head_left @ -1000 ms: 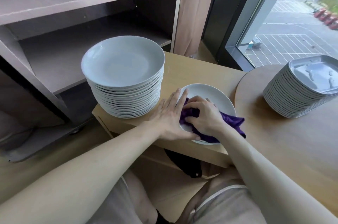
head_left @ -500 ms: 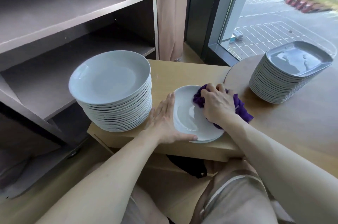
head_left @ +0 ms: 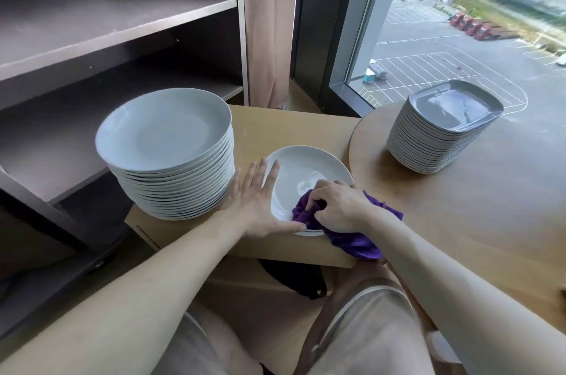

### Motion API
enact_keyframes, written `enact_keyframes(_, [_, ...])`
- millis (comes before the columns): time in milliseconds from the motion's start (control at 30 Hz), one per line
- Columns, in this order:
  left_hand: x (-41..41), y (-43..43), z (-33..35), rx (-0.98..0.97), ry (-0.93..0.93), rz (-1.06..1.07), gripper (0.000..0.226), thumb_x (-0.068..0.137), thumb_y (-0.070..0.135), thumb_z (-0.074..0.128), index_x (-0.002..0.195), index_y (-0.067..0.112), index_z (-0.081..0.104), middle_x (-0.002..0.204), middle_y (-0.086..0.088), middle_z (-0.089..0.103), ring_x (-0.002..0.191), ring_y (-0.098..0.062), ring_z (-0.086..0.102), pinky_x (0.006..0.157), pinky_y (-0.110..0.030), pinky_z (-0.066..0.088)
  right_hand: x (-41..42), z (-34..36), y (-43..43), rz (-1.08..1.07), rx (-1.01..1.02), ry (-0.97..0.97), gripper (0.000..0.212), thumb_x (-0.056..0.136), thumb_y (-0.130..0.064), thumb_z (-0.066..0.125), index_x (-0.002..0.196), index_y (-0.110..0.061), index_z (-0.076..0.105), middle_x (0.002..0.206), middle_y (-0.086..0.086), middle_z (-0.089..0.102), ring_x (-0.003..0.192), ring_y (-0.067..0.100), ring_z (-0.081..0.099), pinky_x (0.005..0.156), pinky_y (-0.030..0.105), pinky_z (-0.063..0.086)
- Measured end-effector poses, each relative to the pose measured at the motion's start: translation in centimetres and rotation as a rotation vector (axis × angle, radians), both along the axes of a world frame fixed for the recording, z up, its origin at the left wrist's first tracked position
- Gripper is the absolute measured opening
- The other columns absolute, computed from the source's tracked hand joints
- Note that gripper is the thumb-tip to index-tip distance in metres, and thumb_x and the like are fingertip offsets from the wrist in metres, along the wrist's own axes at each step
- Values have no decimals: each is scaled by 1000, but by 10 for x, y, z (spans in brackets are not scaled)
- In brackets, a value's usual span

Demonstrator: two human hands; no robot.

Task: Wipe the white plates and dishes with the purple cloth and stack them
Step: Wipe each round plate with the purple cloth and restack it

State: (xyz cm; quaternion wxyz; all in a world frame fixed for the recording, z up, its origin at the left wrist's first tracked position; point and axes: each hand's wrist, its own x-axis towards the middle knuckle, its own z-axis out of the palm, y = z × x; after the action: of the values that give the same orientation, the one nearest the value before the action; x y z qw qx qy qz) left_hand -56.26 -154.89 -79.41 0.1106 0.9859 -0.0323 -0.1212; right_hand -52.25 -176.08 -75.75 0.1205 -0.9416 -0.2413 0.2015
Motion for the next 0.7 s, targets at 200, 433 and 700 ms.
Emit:
enact_keyframes(200, [0,3,-3,-92,0,-8,142,52,106,42,147,41,-41,163,6,-38,150,-13,-34,123,-49,-18,6,-1,17,56,46,48,24,86,-20,58,84,-42,65,109,-21,53,108,17,46,97,42,33])
enact_keyframes(433, [2,2,-11,-202,4,33,145,53,102,53,149,42,-37,163,14,-35,153,-12,-29,125,-50,-13,16,-17,41,29,324,87,21,89,-19,68,95,-37,77,111,-20,58,107,11,52,102,43,45])
enact_keyframes(700, [0,-4,-13,-248,25,90,146,49,104,50,147,43,-40,161,20,-38,152,-13,-29,124,-52,-13,45,-43,53,-193,270,-383,27,98,-32,57,122,-36,68,130,-10,56,121,23,46,98,44,34])
